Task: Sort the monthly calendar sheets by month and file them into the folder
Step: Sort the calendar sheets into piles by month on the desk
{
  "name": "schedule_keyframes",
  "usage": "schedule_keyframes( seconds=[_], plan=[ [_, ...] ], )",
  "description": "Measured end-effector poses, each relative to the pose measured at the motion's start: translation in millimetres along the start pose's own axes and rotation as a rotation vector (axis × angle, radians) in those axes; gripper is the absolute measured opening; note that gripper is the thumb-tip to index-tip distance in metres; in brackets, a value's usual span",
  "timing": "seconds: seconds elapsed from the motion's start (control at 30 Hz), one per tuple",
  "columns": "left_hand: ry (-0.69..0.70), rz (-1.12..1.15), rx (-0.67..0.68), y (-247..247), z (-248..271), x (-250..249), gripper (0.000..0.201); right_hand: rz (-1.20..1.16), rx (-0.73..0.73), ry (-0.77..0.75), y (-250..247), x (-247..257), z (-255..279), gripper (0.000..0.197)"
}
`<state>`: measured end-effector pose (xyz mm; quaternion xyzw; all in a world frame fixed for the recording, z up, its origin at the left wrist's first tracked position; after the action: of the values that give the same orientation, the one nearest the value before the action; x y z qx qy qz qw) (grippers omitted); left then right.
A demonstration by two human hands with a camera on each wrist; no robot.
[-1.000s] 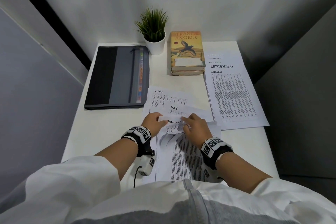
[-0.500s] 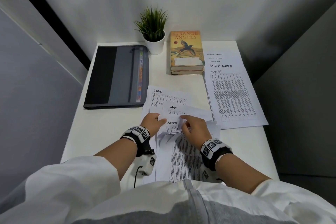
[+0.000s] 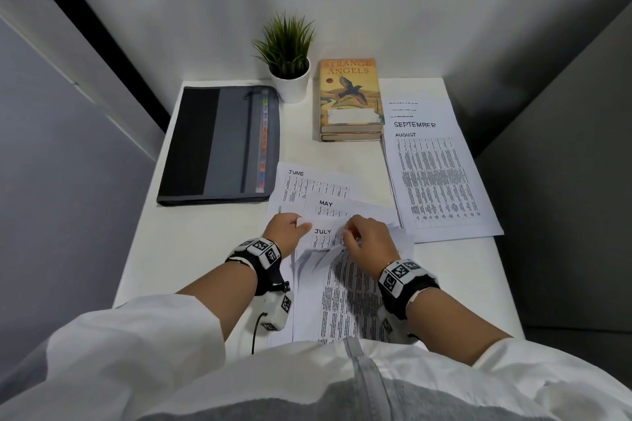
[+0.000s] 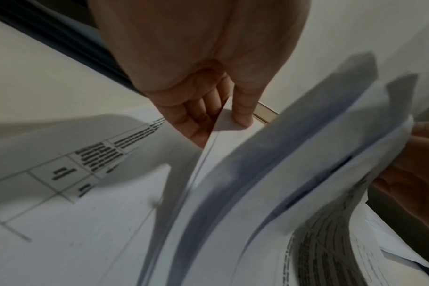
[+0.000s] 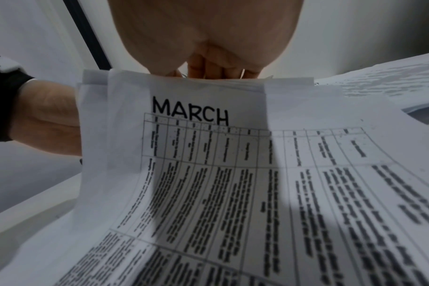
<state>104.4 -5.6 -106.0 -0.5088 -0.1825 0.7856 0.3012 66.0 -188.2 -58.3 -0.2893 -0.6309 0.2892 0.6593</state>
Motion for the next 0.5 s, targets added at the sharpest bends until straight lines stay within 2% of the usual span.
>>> schedule_keyframes(
  seconds=[0.03,0.1,0.23,0.3,0.43,0.5],
  plan=[
    [0.007,0.005,0.004,1,0,0,0.033,-0.018,0.004,-0.003,0,1,0,0.014],
    [0.013,0.053,0.020,4,1,1,0.024,-0.023,0.047,-0.003,7,0,1,0.024],
    [-0.014,0.164,0.008,6,2,4,0.019,0.146,0.086,-0.035,15,-3,-2,0.017],
    [-0.005,0.137,0.005,5,1,3,0.019,0.246,0.116,-0.053,17,-1,-4,0.016],
    [0.006,0.066,0.008,3,1,3,0.025,0.232,0.264,-0.066,23,3,-5,0.008],
    [0.002,0.081,0.019,5,1,4,0.022,0.279,0.336,-0.105,30,7,-3,0.012]
  ],
)
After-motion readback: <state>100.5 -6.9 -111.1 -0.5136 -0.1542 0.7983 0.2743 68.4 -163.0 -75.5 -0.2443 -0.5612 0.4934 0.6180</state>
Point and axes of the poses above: each hand's wrist, its own z-axis away from the middle knuckle, its own y-axis out of the palm, x = y × z, the point moved 10 cm from there along -z, towards the middle knuckle, and after that the axes turned 6 degrees about -x, right-handed, at the moved point
